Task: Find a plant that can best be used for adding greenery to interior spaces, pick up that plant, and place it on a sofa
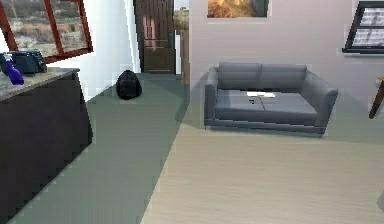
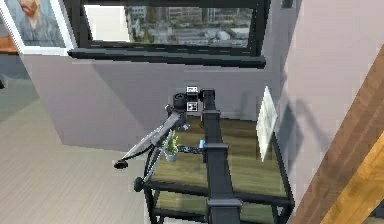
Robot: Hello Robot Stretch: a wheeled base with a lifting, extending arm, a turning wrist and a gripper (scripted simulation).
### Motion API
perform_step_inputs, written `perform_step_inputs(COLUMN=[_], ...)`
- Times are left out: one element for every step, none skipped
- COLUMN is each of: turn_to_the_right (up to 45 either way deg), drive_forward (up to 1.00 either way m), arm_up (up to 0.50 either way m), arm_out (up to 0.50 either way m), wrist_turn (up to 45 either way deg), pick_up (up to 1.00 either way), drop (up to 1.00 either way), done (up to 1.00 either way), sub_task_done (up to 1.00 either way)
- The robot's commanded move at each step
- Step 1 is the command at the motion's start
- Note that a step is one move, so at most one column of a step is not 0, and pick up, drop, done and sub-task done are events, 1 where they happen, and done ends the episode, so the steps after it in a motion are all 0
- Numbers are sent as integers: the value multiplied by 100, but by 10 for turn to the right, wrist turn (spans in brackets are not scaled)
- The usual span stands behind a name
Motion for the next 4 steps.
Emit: perform_step_inputs(turn_to_the_right=[0,0,0,0], drive_forward=[0,0,0,0], arm_up=[0,0,0,-30], arm_out=[0,0,0,0], wrist_turn=[450,450,300,0], pick_up=[0,0,0,0], drop=[0,0,0,0], done=[0,0,0,0], sub_task_done=[0,0,0,0])
